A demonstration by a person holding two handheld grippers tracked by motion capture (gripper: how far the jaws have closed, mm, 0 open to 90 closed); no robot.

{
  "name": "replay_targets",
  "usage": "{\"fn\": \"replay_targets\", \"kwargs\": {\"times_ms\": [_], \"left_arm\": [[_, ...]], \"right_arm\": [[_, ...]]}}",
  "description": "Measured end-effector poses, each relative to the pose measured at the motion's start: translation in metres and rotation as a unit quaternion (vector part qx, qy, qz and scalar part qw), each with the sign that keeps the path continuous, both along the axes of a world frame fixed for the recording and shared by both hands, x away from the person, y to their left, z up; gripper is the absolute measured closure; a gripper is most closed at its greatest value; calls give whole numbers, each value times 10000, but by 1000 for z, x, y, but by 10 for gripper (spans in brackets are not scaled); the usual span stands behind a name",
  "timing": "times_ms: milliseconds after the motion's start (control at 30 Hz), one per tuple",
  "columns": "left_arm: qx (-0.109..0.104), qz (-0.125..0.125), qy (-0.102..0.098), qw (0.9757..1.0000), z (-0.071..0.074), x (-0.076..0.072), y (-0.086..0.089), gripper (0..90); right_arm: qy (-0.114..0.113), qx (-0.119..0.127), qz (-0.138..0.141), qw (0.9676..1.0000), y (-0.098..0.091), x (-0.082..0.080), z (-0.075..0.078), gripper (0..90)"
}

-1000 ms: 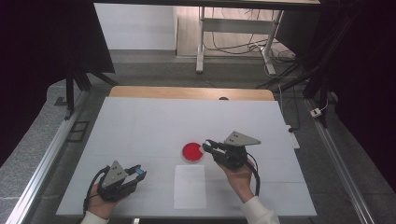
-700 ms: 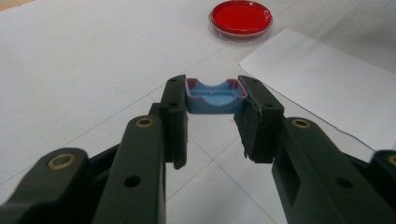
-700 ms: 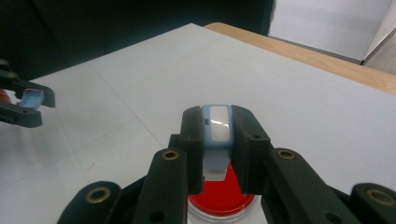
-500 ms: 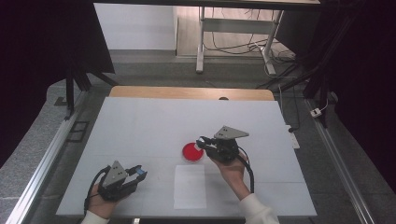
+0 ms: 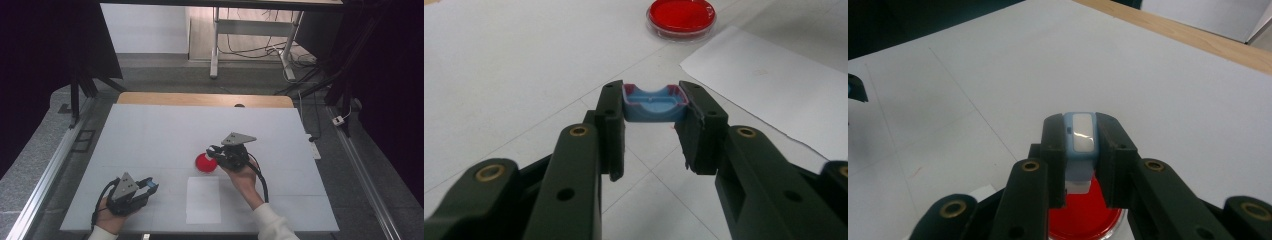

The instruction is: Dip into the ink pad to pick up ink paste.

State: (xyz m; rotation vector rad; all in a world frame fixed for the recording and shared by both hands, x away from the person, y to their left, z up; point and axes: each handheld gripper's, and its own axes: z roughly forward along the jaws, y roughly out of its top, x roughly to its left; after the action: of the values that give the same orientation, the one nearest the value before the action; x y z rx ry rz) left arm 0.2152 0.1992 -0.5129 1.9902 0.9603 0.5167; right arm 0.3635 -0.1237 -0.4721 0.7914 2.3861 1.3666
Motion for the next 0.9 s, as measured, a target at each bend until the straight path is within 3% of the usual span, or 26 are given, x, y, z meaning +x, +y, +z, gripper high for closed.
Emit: {"fn": "replay_targets", "kwargs": {"times_ms": [267,667,900], "left_arm": [[10,-15,34,10000,-2,0,-2,650],[17,-19,58,10000,-3,0,-2,650],[30,-3,74,10000,-3,0,-1,650]], "right_arm": [[66,-114,-3,9999,5,7,-10,747],[106,-483,4,9988,10,11,-18,747],[122,-520,-1,9986,13,12,-21,747]]}}
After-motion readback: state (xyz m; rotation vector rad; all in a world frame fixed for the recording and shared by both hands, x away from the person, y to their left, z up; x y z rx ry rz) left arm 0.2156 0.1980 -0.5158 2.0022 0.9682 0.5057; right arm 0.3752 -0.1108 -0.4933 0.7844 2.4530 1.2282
